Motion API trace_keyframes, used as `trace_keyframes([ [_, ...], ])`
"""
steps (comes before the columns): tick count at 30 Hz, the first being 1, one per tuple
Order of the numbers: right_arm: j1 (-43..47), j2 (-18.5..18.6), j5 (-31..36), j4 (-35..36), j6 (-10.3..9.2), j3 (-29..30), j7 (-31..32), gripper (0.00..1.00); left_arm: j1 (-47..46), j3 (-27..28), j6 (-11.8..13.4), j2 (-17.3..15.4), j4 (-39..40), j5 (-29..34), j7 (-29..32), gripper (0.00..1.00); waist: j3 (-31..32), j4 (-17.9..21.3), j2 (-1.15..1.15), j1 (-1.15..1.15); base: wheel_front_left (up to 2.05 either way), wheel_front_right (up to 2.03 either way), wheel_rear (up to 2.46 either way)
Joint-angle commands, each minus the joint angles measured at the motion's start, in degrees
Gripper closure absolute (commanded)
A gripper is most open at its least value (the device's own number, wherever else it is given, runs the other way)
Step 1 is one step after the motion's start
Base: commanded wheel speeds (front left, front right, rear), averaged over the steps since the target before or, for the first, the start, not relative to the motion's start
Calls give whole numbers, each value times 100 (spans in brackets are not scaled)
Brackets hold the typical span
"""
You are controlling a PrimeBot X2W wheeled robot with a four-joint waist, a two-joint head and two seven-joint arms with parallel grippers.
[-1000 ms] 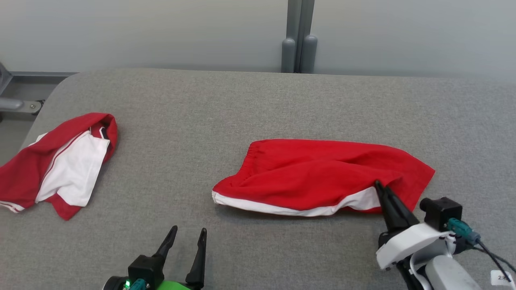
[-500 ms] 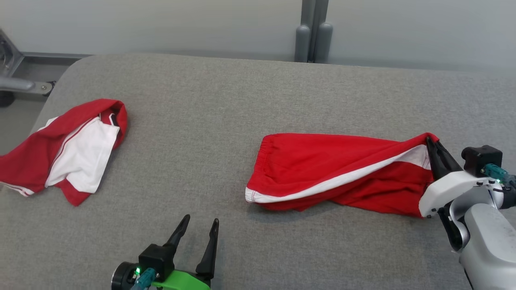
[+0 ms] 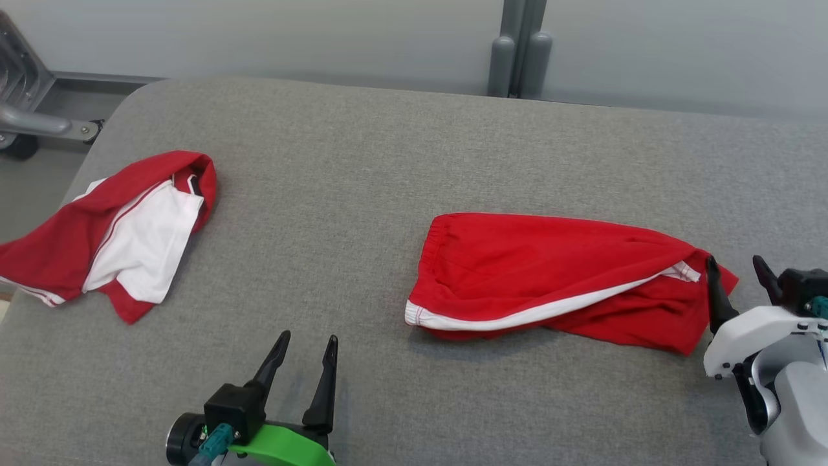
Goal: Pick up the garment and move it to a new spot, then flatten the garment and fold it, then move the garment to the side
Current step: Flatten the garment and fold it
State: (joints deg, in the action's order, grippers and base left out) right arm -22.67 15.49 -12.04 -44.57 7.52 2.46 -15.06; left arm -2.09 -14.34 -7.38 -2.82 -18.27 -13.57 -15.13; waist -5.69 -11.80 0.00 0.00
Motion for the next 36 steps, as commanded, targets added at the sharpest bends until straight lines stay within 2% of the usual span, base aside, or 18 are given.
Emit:
trace_keyframes([
  [1, 221, -58, 81, 186, -6, 83, -14, 0, -23, 22, -14, -16, 67, -40, -5, 0, 216, 251, 0, 0, 0, 0, 0],
  [6, 809, -296, 142, 1013, -6, 134, -14, 0, 0, 43, -14, -17, 167, -29, -4, 0, 373, 541, 0, 0, 0, 0, 0],
  [11, 1225, -486, 148, 1529, -6, -153, -14, 0, 83, 124, -14, -16, 164, 10, -4, 0, 484, 755, 0, 0, 0, 0, 0],
  [18, 1414, -695, 130, 1591, -7, -422, -14, 0, 81, 84, -15, -16, 164, -57, -4, 0, 529, 860, 0, 0, 0, 0, 0],
  [24, 1391, -745, 117, 1606, -7, -548, -14, 0, -351, -71, -15, -17, -18, -217, -5, 0, 445, 1005, 0, 0, 0, 0, 0],
  [31, 1327, -682, 79, 1571, -7, -624, -14, 0, -1141, -541, -15, -19, -936, -835, -4, 0, 315, 1195, 0, 0, 0, 0, 0],
  [36, 1285, -675, 61, 1568, -7, -683, -15, 0, -1669, -1017, -15, -27, -1986, -1352, 53, 0, 270, 1313, 0, 0, 0, 0, 0],
])
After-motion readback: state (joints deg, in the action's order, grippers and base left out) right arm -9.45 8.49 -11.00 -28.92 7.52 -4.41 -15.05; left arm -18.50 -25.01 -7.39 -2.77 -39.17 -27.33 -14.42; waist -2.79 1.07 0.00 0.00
